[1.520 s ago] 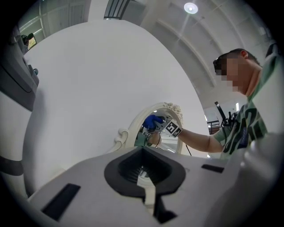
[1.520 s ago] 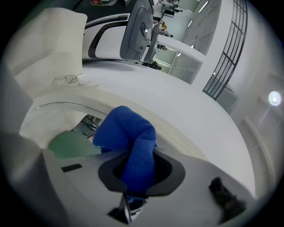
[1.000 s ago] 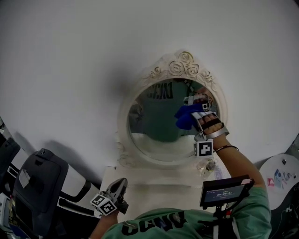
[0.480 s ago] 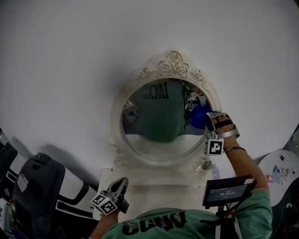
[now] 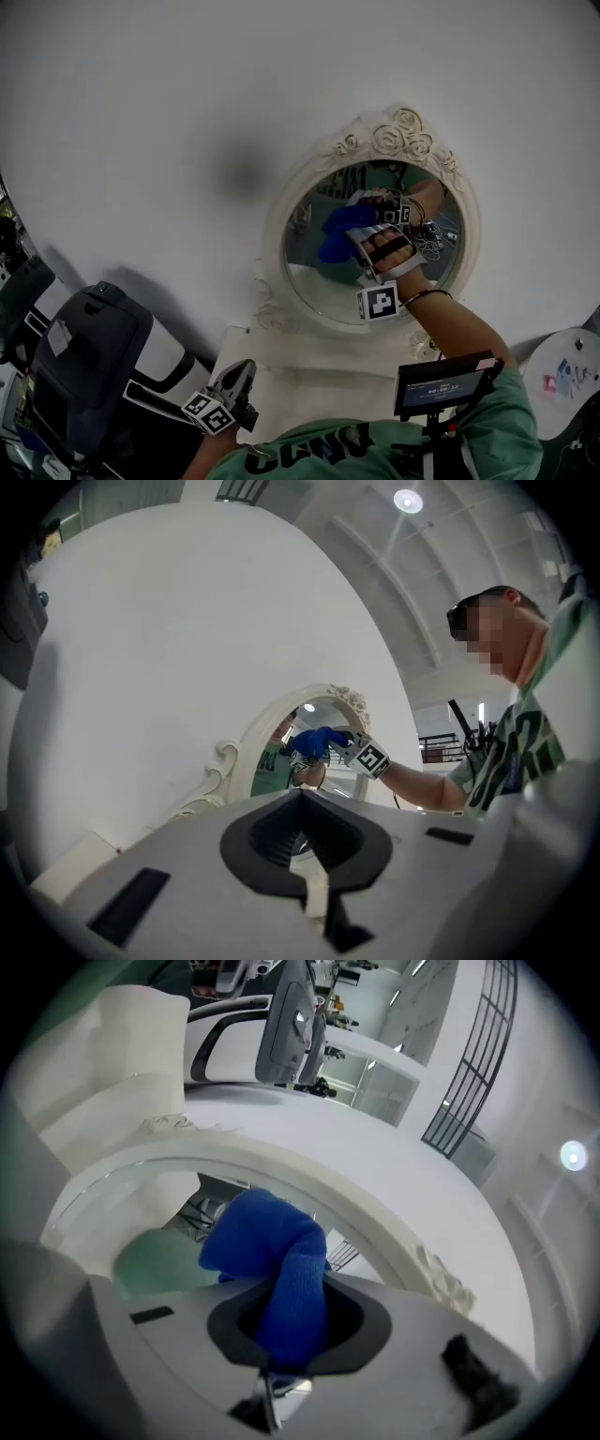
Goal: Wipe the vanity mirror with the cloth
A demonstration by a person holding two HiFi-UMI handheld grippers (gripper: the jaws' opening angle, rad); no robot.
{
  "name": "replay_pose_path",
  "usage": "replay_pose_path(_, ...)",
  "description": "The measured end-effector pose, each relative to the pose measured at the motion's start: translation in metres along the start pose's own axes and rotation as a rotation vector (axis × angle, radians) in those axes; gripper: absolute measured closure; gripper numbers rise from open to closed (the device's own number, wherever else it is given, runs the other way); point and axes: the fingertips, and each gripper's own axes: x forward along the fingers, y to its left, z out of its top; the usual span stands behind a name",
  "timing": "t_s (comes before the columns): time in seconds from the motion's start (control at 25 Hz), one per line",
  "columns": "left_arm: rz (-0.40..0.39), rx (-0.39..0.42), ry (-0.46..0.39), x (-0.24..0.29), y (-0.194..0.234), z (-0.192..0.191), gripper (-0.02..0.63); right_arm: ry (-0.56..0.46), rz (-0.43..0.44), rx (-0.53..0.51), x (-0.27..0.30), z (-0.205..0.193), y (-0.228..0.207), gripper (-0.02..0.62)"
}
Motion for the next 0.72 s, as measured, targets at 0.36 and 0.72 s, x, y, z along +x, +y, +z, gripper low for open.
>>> replay_pose_path(0.36,0.134,0.001,-0.073,-0.066,0.034,0.019,0.606,-0.105,0.039,-0.021,0.074,0.096,0.001,0.545)
replay_pose_path(0.72,0.052,0.003,-0.041,-0.029,0.027,0.018,0.606,-0.038,0.067,-0.010,0.038,0.036,0.016,0.545)
